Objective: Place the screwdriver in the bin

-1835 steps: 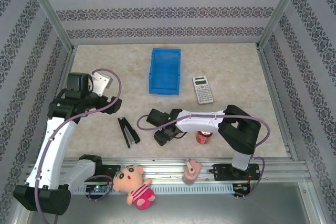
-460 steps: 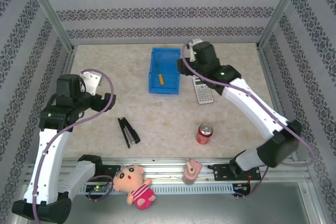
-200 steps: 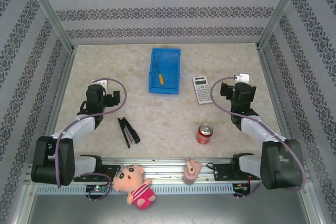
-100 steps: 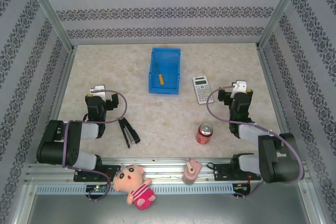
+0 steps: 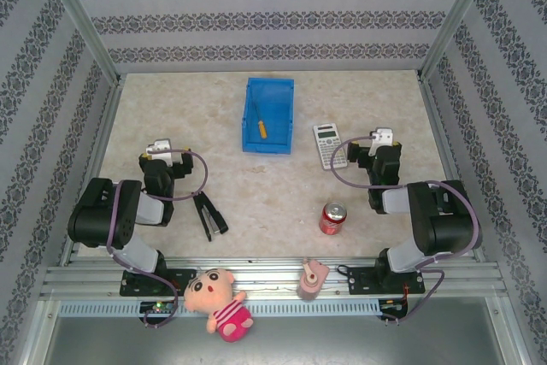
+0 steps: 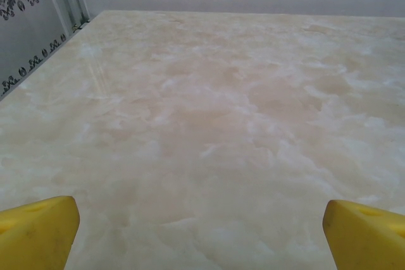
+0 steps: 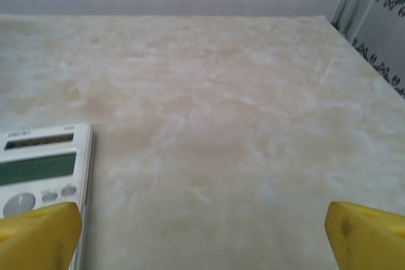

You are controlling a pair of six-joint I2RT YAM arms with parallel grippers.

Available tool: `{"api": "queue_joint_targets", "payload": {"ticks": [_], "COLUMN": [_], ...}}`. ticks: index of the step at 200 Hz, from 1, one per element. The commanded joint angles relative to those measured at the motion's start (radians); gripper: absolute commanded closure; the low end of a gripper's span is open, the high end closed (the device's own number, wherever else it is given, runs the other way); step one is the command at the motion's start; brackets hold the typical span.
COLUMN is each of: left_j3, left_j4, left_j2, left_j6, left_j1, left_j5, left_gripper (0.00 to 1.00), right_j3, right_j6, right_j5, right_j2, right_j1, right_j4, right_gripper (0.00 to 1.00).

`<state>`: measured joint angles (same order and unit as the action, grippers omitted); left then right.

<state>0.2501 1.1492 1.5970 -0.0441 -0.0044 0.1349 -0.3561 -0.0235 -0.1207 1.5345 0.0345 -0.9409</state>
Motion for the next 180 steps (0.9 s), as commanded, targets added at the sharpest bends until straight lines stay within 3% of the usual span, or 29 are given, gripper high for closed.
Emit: {"api": "queue_joint_targets", "payload": {"ticks": [1,43,180], "left_j3": [0.035,0.102,0.120], "left_j4": [-0.002,-0.140,-0.170], "left_j2": [-0.002,-0.009,-0.006], "left_j6": [-0.019,-0.003,0.016], "left_j1": [0.009,0.009,0.010], "left_j5": [0.008,-0.040,-0.084], "left_gripper": [0.01,0.01,0.01], "right_j3": [-0.011,-0.010,-0.014], "right_j6": [-0.016,-0.011,-0.010], "right_j5": [0.035,0.041,0.042], "right_j2": [-0.002,0.001,0.004], "right_j1": [-0.008,-0.005,-0.005], "right_j4": [-0.029,-0.036,-0.033], "right_gripper": [0.02,0.02,0.02]}}
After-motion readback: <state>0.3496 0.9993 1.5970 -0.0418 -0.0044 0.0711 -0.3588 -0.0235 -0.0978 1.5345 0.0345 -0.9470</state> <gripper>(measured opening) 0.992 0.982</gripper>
